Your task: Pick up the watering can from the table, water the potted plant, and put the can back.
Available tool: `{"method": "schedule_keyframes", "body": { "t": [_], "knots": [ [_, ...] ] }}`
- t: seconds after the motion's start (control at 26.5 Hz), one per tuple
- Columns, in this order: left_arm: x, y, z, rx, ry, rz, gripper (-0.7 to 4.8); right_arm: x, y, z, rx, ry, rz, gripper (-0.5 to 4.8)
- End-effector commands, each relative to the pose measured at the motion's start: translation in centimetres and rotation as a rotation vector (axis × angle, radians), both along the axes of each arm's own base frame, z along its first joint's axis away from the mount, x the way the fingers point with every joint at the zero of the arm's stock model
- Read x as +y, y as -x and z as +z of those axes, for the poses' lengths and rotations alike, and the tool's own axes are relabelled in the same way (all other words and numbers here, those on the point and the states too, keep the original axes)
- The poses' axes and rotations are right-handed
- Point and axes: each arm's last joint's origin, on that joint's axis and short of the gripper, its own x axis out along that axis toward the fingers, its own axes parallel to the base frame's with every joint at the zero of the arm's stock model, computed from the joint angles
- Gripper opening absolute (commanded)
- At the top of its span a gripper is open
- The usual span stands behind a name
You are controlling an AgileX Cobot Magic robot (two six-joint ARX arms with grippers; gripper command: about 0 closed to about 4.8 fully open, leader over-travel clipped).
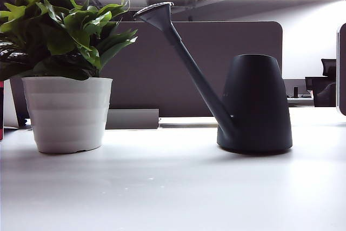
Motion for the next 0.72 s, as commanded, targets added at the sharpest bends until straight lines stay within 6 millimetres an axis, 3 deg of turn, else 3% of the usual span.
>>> {"method": "schedule_keyframes", "body": {
  "t": [0.04, 0.45, 0.72],
  "knots": [
    [-0.5, -0.8, -1.4, -0.026, 0.023, 0.035, -0.05, 0.0, 0.3, -1.3, 0.000, -0.007, 0.011, -0.01],
    [-1.4, -2.2, -6.9, 0.048, -0.034, 0.050, -0.05, 0.0, 0.7, -6.3, 0.101, -0.082, 0.033, -0.01],
    [-1.4, -2.2, -7.6, 0.070, -0.061, 0.037, -0.05, 0.0, 0.8, -7.3, 0.202, -0.044, 0.035, 0.00]
  ]
}}
